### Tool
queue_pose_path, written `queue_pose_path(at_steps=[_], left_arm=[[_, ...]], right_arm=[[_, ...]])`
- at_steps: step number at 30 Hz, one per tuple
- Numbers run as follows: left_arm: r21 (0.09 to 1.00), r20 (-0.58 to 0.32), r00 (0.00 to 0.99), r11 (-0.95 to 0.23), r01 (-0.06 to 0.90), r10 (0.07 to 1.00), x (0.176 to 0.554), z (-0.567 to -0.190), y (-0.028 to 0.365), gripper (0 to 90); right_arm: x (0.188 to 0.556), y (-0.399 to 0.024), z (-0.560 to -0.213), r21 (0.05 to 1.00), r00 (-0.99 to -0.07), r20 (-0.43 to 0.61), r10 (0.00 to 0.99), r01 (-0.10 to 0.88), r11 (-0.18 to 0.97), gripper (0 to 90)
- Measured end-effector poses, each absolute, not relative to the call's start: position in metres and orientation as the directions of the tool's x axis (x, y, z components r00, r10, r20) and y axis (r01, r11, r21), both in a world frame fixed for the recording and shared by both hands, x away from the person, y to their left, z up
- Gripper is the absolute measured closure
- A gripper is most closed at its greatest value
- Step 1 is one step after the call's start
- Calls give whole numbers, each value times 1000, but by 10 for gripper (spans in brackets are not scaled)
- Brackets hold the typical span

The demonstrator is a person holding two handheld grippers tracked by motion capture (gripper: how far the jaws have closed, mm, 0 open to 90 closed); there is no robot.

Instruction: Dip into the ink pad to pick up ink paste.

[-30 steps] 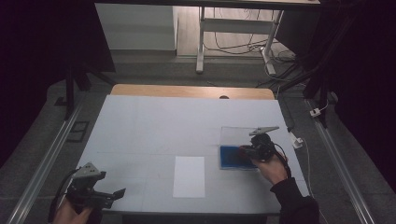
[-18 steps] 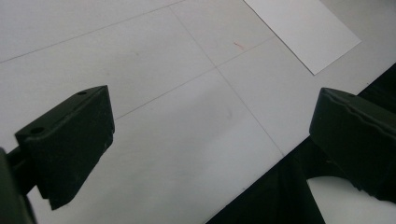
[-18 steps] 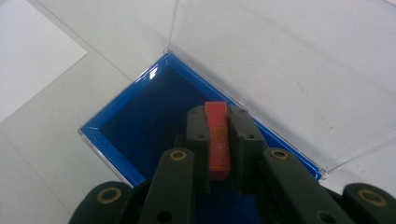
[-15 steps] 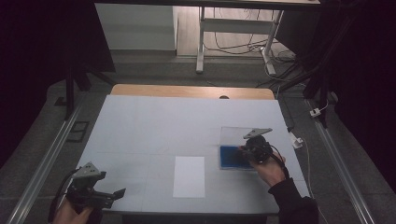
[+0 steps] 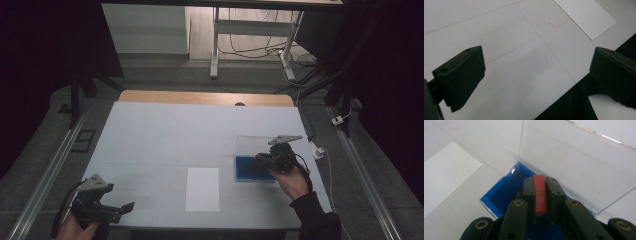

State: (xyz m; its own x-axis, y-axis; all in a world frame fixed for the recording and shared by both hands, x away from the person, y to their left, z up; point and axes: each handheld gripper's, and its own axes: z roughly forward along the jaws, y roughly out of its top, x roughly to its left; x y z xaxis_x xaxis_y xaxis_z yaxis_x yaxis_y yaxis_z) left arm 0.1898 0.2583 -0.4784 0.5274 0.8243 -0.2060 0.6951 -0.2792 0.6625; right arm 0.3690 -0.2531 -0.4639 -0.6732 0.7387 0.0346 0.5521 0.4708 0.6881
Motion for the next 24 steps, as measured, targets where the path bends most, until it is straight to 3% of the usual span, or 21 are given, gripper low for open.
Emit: queue_pose_path(at_steps=[24], left_arm=[[663,-201,530,-284,693,824,190,-478,258,8]], right_arm=[[371,-242,-479,628,-704,49,708,573,526,796]])
